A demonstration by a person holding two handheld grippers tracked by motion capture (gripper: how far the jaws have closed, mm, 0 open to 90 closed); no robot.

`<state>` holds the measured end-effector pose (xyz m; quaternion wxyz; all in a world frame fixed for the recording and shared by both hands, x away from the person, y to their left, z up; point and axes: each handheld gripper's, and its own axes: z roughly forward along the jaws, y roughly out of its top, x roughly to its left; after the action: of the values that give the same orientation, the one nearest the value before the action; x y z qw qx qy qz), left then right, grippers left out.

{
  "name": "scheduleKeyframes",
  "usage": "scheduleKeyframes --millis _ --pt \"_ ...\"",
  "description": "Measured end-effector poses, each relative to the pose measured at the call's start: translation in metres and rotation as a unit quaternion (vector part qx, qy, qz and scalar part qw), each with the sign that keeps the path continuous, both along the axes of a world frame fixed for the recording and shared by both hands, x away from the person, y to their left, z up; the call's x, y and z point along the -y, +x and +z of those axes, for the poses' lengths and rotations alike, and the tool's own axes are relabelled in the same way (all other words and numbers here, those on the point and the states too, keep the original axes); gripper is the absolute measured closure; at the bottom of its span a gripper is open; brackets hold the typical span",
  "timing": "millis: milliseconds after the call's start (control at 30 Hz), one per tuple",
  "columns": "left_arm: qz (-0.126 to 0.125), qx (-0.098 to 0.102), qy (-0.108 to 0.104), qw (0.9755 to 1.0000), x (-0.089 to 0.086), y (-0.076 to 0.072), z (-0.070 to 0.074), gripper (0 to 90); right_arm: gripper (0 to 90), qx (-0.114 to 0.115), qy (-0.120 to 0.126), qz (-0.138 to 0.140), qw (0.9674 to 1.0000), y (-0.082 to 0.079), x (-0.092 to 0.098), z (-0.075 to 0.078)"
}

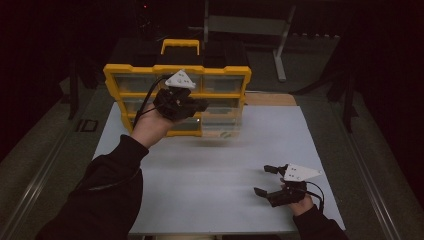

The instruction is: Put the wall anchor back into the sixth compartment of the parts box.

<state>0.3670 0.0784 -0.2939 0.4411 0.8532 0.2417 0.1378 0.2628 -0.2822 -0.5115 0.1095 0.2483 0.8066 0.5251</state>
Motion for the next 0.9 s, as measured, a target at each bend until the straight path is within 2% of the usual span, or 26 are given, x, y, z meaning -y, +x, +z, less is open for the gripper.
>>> scheduleKeyframes --millis 300,533,600,900 --pt "0.012 -0.002 -0.001 0.9999 0.022 0.006 -0.002 83.3 12.1 -0.002 0.001 0.0 1.0 0.0 0.001 0.0" --pt "0.027 -0.007 -0.015 0.9995 0.035 0.011 -0.006 83.3 12.1 -0.001 0.002 0.001 1.0 0.0 0.001 0.0" --pt "0.029 -0.005 -0.012 0.9995 0.039 0.012 -0.008 83.3 12.1 -0.001 0.001 0.0 1.0 0.0 0.001 0.0" --pt "0.047 -0.02 -0.007 0.9987 0.052 0.019 -0.021 83.2 12.1 -0.001 0.003 0.0 1.0 0.0 0.001 -0.001"
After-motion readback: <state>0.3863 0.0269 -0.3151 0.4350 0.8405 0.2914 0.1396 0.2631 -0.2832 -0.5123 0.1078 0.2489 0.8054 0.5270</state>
